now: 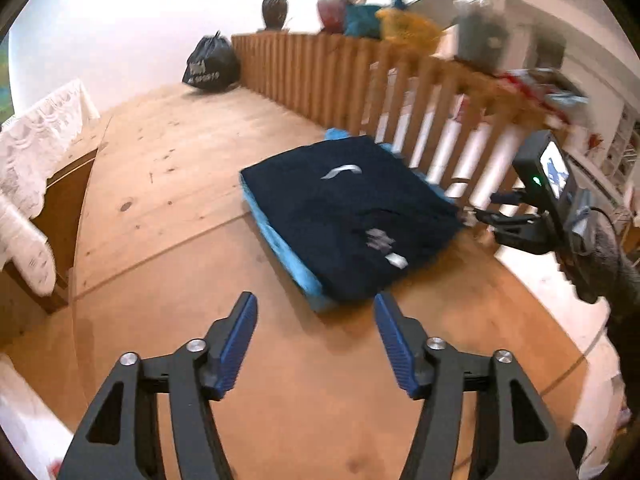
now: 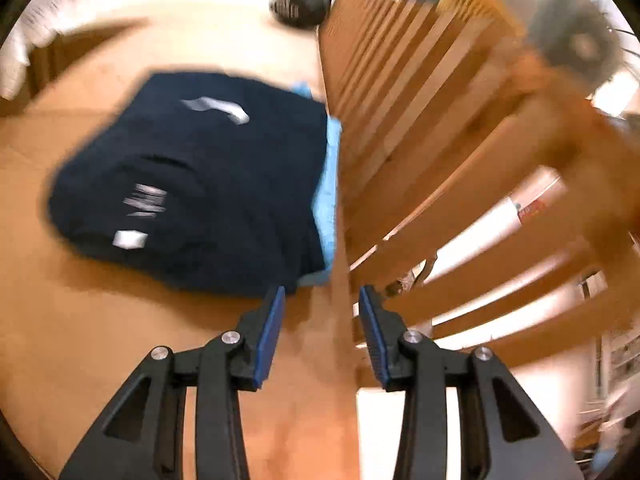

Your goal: Fold clothes

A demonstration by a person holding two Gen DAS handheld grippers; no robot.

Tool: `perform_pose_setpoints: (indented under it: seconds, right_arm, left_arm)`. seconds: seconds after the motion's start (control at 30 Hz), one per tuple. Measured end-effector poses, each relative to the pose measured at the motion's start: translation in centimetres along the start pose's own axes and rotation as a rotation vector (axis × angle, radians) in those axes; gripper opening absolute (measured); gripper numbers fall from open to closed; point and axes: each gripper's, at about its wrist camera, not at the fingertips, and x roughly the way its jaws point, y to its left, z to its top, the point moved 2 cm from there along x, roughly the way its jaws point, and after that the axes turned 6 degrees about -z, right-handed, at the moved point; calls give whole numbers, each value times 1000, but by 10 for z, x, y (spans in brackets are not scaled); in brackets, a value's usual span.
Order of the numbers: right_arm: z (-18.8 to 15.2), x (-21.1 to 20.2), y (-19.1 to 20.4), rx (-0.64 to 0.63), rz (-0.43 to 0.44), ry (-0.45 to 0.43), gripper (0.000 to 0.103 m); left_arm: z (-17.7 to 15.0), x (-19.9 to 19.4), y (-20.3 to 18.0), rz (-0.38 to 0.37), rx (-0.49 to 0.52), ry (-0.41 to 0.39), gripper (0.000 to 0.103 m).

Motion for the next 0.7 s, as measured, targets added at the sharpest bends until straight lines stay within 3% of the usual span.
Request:
perform_pose_setpoints:
  seconds: [0.13, 0.23, 0.37, 0.43, 0.53, 0.7]
  right_arm:
    - [-64, -89, 33, 127, 262, -114, 50]
    - [-105, -132, 68, 130, 347, -146, 58]
    - [-157, -205, 103, 79, 270, -214, 60]
    - [-176, -235, 110, 65, 232, -248, 60]
    - [-174, -242, 110, 108, 190, -228, 60]
    - [-182, -237, 90, 307, 209, -238, 60]
  left_arm:
    - [-42, -54, -42, 12, 31, -83, 73]
    - [-79, -91, -70, 20, 28, -150, 77]
    - [-120, -112, -86, 105, -6, -185, 78]
    - [-140, -117, -88, 104, -46, -189, 78]
    - [-161, -114, -79, 104, -153, -173, 78]
    - [-184, -107, -67, 181, -250, -176, 78]
